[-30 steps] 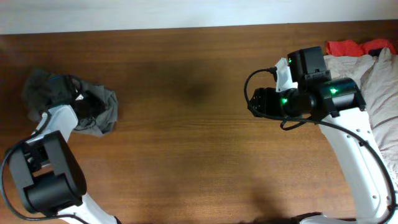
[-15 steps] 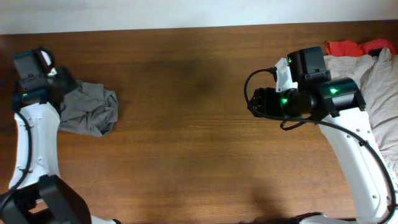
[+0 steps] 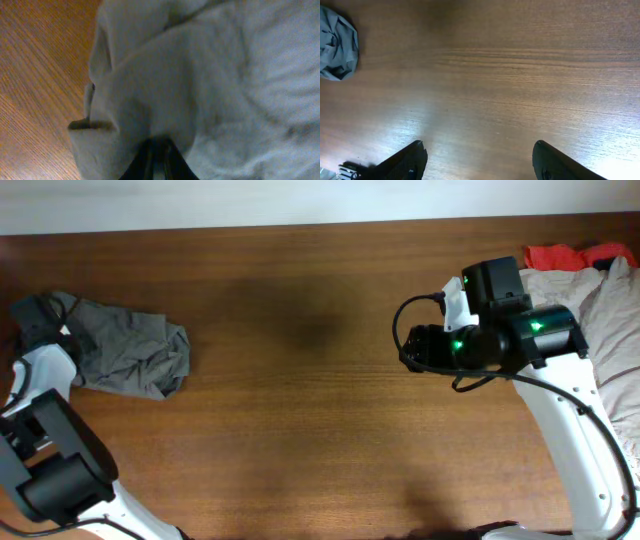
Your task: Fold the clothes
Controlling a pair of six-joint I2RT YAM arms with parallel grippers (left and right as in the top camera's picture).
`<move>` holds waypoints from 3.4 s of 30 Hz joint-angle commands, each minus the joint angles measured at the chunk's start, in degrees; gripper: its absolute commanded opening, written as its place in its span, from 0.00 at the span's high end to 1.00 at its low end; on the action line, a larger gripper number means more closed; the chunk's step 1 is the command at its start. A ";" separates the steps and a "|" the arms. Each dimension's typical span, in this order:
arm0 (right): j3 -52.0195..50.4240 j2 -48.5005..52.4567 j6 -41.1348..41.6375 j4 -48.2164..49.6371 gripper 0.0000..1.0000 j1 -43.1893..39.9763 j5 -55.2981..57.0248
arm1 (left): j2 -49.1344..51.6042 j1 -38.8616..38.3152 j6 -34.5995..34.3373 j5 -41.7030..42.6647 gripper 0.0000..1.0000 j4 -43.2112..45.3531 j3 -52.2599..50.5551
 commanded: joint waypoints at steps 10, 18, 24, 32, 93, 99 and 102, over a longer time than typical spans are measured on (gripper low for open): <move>0.15 -0.83 -0.61 -0.74 0.28 -0.24 0.04 | 2.91 2.80 -14.58 -4.74 0.99 -19.08 -0.90; 0.15 -0.83 -0.63 -1.51 0.28 -0.24 0.07 | 0.79 5.49 -18.40 0.66 0.99 -25.31 -0.87; 0.15 -0.83 -0.63 -1.49 0.28 -0.26 0.09 | -10.51 3.54 -11.72 4.33 0.98 -24.20 -0.15; 0.15 -0.79 -0.63 -1.42 0.28 -0.24 0.09 | -16.39 2.82 -10.01 2.67 0.95 -9.20 -0.15; 0.17 -31.28 -6.03 7.06 0.01 -0.26 8.11 | -46.77 -16.50 29.16 35.47 0.67 -44.15 19.15; 0.17 -33.97 -6.03 4.68 0.01 -0.26 8.09 | -52.02 -25.27 29.86 37.53 0.01 -48.76 19.15; 0.17 -33.88 -6.01 1.95 0.01 -0.26 8.07 | -53.09 -27.28 29.86 37.35 0.01 -50.34 19.15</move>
